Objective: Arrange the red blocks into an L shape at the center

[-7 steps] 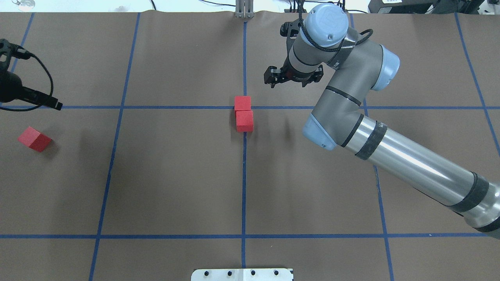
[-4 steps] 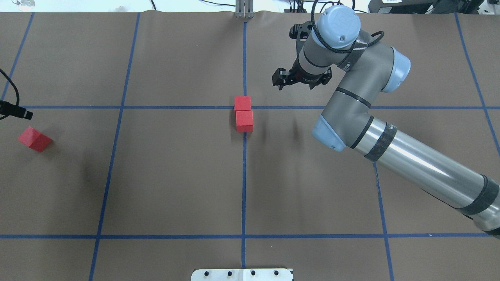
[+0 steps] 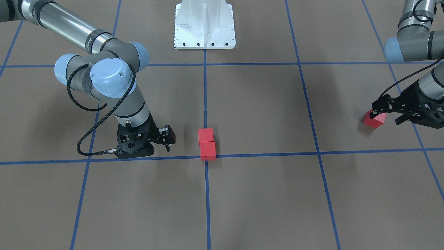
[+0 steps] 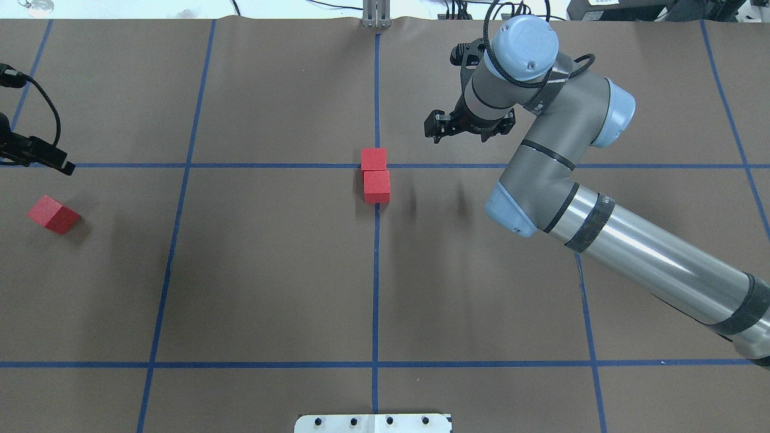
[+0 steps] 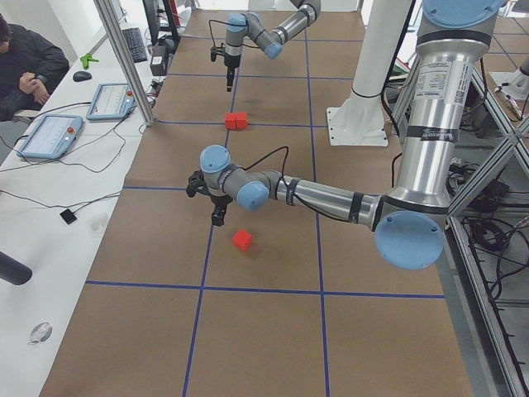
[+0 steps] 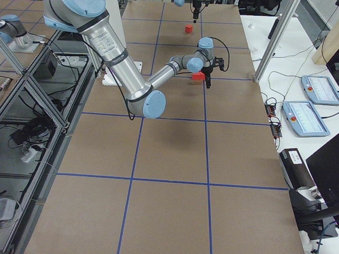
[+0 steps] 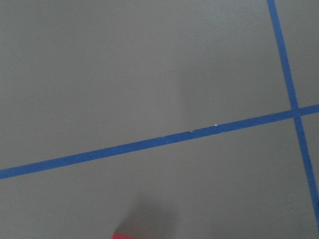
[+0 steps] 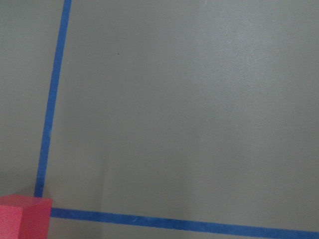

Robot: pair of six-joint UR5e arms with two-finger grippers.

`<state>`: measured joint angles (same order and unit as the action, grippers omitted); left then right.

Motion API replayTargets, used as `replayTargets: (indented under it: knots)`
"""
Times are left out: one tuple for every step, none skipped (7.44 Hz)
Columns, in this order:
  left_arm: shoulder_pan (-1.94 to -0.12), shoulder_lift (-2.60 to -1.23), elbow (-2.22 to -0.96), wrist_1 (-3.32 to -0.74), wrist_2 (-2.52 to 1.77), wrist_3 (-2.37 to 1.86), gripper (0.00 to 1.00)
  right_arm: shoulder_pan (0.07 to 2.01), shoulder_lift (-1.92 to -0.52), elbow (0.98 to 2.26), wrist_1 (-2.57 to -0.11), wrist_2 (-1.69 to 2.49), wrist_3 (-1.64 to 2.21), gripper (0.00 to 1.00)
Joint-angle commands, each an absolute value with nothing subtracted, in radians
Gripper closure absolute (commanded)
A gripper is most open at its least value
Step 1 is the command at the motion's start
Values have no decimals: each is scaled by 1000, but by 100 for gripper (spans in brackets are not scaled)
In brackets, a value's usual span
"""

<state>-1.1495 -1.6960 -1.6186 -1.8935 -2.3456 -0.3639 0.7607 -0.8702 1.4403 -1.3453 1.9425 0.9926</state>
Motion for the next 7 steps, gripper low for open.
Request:
replayTargets:
  knots:
    - [-1121,-1742,-1615,-1742,-2349,-174,0,756,-874,1436,-1344,1940,992,1]
    - [-1118,-1746,-1615,-1740,-2349,-170,0,755,-880,1436,-1341,1939,992,1]
    - [-1115,-1743,-1611,-1741,-2345,-169,0,752,-881,1436,-1339,1937,992,1]
    - [-1121,-1726,-1617,-1752,-2338,-169,1,747,-882,1434,-1339,1936,994,1]
    - [-1127,-1673,-1656,-1802,-2288,-176,1,747,-885,1436,-1338,1936,994,1]
    - [-1159,-1634,-1657,-1886,-2254,-184,1,746,-887,1434,-1338,1934,997,1]
    - [-1170,-1606,-1657,-1981,-2249,-257,1,739,-885,1436,-1336,1934,1003,1]
